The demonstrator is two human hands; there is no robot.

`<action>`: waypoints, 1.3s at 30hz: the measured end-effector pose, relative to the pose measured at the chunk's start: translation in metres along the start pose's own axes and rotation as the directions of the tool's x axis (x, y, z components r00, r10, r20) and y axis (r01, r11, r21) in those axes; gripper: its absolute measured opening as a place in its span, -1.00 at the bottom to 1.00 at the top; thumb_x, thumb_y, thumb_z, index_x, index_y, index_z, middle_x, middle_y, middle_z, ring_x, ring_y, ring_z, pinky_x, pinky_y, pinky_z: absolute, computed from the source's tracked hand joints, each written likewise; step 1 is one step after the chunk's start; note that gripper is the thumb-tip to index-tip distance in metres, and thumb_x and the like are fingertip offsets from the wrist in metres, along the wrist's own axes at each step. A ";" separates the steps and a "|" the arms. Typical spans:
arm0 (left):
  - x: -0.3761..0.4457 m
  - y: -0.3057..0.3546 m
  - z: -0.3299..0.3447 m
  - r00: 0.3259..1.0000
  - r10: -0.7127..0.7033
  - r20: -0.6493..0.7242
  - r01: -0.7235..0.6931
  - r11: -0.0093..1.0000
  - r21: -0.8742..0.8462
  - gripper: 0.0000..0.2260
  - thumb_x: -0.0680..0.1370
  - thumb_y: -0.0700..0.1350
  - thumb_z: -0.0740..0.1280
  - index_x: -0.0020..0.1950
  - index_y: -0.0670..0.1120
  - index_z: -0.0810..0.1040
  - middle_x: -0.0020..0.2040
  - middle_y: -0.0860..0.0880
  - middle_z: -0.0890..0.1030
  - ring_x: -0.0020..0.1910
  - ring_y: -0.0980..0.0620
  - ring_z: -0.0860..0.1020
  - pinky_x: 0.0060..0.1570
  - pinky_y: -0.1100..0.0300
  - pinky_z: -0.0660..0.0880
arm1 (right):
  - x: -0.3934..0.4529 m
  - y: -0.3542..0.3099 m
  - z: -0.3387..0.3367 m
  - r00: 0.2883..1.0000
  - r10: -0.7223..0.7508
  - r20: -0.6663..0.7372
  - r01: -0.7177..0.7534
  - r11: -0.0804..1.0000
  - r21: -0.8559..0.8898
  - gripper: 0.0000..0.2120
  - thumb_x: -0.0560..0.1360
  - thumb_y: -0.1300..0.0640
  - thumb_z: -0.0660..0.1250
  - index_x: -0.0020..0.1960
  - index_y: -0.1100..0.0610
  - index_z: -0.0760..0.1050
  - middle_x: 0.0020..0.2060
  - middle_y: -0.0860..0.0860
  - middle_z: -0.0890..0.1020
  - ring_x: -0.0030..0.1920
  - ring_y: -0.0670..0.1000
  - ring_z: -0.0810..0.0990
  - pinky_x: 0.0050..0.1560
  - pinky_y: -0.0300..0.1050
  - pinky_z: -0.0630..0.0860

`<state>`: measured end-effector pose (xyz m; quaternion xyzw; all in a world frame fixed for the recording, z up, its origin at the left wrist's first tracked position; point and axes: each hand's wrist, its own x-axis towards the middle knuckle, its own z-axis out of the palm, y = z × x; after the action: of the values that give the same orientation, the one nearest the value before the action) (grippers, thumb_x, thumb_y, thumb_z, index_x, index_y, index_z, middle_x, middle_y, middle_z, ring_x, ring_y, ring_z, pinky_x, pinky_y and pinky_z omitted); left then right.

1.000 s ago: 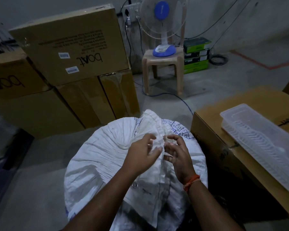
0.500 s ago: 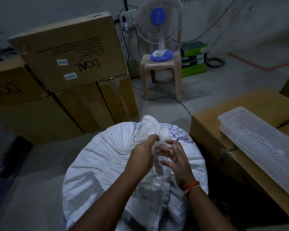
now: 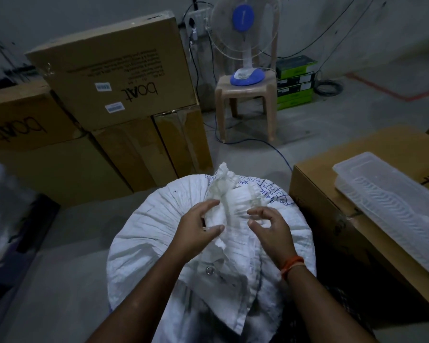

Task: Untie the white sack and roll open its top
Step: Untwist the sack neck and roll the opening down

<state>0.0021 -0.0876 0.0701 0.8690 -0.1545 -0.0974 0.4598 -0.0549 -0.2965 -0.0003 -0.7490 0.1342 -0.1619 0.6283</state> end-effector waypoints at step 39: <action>-0.104 -0.168 -0.118 0.931 -0.326 -0.163 0.364 0.857 0.366 -0.29 0.56 -0.20 0.53 0.67 -0.08 0.34 0.67 -0.20 0.32 0.66 -0.17 0.29 0.56 0.06 0.24 | -0.048 -0.006 -0.039 0.967 0.129 0.222 0.003 0.859 -0.512 -0.51 0.41 0.37 0.55 0.32 0.19 0.64 0.07 0.05 0.69 0.04 -0.04 0.61 -0.03 -0.44 0.43</action>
<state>-0.0283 0.1294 -0.0005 0.9600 0.0094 -0.1041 0.2596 -0.1144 -0.3113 0.0086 -0.8973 0.1171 -0.0049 0.4256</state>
